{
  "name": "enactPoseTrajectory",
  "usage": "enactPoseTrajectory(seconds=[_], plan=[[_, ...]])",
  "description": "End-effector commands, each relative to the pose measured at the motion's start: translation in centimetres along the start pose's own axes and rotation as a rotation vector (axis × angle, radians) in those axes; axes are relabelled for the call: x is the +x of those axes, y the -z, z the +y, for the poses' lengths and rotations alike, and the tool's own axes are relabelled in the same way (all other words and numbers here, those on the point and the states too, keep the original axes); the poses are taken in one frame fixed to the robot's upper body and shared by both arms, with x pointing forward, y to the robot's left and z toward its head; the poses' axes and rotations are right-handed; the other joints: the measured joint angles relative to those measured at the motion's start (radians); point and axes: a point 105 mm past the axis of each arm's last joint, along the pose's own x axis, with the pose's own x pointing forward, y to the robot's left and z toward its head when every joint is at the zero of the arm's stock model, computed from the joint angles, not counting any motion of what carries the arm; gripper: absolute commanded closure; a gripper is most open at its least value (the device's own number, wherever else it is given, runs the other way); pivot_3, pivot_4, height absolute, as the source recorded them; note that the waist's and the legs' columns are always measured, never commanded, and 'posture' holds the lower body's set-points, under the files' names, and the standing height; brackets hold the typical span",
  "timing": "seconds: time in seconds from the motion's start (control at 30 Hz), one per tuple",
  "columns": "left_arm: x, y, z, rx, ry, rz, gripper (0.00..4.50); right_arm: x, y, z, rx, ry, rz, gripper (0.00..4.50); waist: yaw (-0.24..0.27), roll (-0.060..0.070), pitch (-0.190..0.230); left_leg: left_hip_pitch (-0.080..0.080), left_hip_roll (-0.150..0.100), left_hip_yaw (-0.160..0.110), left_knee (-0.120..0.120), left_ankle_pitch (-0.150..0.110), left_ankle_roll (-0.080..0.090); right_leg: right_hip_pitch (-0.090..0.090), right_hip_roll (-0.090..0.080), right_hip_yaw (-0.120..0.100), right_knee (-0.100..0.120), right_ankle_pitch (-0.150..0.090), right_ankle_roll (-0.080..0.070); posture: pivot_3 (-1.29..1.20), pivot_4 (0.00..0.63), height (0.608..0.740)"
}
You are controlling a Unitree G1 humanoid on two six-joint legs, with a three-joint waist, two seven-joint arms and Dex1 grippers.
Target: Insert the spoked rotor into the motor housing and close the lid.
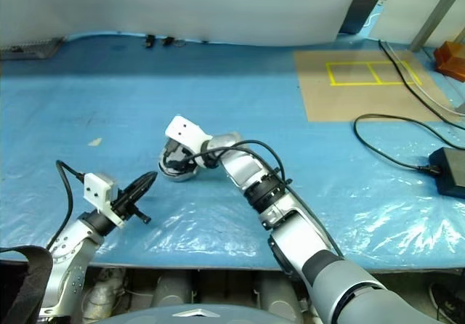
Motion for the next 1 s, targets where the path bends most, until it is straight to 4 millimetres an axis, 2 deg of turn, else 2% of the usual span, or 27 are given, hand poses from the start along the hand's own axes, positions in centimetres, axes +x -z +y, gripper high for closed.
enactPoseTrajectory(seconds=[0.03,0.17,0.33,0.47,0.7,0.77,0.83,1.0], plan=[[-0.1,-0.5,0.1,0.016,0.008,-0.018,4.50,0.3,1.9,0.9,0.001,-0.022,0.049,1.35,0.000,0.000,0.000,0.000,0.000,0.000,0.000,0.000,0.000,0.000,0.000,0.000,0.000,0.000,0.000,0.00,0.150,0.740],[0.0,-0.3,0.1,0.012,0.015,-0.013,4.50,0.3,2.4,0.3,0.017,0.014,0.062,1.35,0.000,0.000,0.000,0.001,0.000,0.000,0.000,0.000,0.000,0.001,0.000,0.000,0.000,0.000,0.000,0.00,0.150,0.740],[0.3,-0.4,0.2,0.012,0.021,-0.014,4.50,0.4,3.8,1.1,0.066,-0.023,0.063,1.35,0.000,0.001,-0.001,0.003,-0.001,0.000,0.001,0.000,0.000,0.002,0.000,0.000,0.001,0.000,0.000,0.00,0.150,0.740],[0.5,-0.4,0.2,0.013,0.024,-0.015,4.50,0.5,3.7,1.4,0.242,-0.055,0.012,1.35,0.000,0.001,-0.001,0.003,-0.001,0.000,0.001,0.000,0.000,0.003,-0.001,0.001,0.001,0.000,0.000,0.00,0.150,0.740],[0.6,-0.4,0.4,0.019,0.022,-0.018,4.50,1.1,4.8,0.9,0.225,-0.012,0.031,1.35,-0.002,0.003,-0.003,0.007,-0.001,0.000,0.000,0.000,0.000,0.006,0.000,0.001,0.001,0.000,0.000,0.00,0.150,0.740],[0.7,-0.3,0.4,0.025,0.025,-0.012,4.50,1.2,5.2,0.9,0.161,-0.002,0.052,1.35,-0.002,0.004,-0.003,0.011,-0.001,0.000,0.000,-0.001,0.001,0.010,0.000,0.001,0.001,0.000,0.000,0.00,0.150,0.740],[0.7,-0.3,0.4,0.027,0.024,-0.014,4.50,1.3,6.0,1.0,0.094,0.003,0.084,1.35,-0.002,0.004,-0.004,0.016,-0.001,-0.001,0.000,-0.002,0.004,0.015,-0.001,0.001,0.001,-0.004,0.007,0.00,0.150,0.740],[0.7,-0.5,0.6,0.032,0.010,-0.022,4.50,1.5,6.8,1.3,0.053,-0.015,0.115,1.35,-0.001,0.009,-0.007,0.019,-0.003,-0.002,0.000,-0.003,0.004,0.017,-0.002,0.002,0.001,-0.005,0.008,0.00,0.150,0.740]])
